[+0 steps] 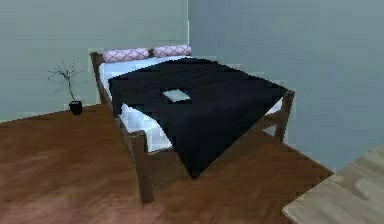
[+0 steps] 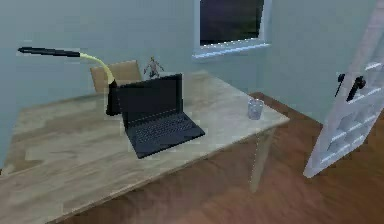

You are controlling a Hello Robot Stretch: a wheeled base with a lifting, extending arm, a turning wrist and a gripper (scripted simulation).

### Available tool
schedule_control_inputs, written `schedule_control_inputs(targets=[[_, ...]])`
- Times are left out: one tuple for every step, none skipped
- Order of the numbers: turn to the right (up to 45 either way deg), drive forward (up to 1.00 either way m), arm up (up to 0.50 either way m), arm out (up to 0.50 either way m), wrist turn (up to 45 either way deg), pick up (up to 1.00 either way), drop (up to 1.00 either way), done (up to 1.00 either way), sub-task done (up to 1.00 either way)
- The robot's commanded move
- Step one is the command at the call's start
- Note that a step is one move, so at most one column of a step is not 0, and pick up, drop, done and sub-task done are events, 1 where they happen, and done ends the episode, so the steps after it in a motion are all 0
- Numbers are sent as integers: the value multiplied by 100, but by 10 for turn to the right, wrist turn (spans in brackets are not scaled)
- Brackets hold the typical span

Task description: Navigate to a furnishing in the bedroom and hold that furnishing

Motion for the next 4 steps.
schedule_control_inputs(targets=[[-90, 0, 0, 0, 0, 0, 0, 0, 0], [0, 60, 0, 0, 0, 0, 0, 0, 0], [120, 0, 0, 0, 0, 0, 0, 0, 0], [450, 0, 0, 0, 0, 0, 0, 0, 0]])
